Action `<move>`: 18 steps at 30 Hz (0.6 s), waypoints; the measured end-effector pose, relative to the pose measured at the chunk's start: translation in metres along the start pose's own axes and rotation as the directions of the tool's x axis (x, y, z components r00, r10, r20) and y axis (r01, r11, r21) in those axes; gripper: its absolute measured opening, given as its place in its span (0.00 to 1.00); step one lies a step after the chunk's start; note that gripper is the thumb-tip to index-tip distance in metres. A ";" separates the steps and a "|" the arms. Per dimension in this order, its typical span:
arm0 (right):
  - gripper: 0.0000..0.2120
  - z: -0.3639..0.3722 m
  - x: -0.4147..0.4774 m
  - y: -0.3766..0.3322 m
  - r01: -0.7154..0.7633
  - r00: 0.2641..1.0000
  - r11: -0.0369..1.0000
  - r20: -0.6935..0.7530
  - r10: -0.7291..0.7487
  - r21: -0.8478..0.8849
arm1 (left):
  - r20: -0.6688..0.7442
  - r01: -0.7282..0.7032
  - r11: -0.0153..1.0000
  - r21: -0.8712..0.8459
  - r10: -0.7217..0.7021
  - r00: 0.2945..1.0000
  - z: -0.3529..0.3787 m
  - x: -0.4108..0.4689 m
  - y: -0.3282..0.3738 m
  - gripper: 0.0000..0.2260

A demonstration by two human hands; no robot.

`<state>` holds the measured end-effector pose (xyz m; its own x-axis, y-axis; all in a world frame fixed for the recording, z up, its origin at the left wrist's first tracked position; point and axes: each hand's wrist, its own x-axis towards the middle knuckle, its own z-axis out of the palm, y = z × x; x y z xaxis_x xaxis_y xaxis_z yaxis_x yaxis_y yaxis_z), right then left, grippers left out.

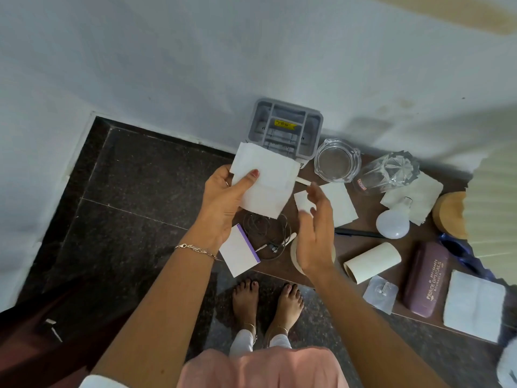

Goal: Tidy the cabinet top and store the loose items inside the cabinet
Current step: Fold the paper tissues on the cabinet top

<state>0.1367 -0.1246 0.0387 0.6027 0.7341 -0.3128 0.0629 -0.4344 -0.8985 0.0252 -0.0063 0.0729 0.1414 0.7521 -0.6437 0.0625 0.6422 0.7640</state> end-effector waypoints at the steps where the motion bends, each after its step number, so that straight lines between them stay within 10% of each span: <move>1: 0.21 0.002 0.002 -0.009 -0.112 0.993 0.977 -0.013 0.117 0.182 | 0.019 0.015 1.000 -0.013 -0.014 1.000 0.001 -0.004 0.000 0.17; 7: 0.29 -0.008 0.012 -0.036 -0.515 0.846 0.533 0.300 0.440 0.671 | 0.116 -0.009 0.999 0.037 0.005 0.993 0.011 -0.023 -0.002 0.15; 18: 0.05 -0.013 0.000 -0.025 -0.490 0.869 0.630 0.289 0.401 0.602 | 0.099 -0.090 0.974 0.207 0.071 0.993 0.014 -0.032 -0.013 0.12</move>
<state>0.1454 -0.1201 0.0647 0.3194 0.6149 -0.7210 -0.7350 -0.3195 -0.5981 0.0340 -0.0405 0.0844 0.2428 0.7772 -0.5805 0.2529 0.5270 0.8113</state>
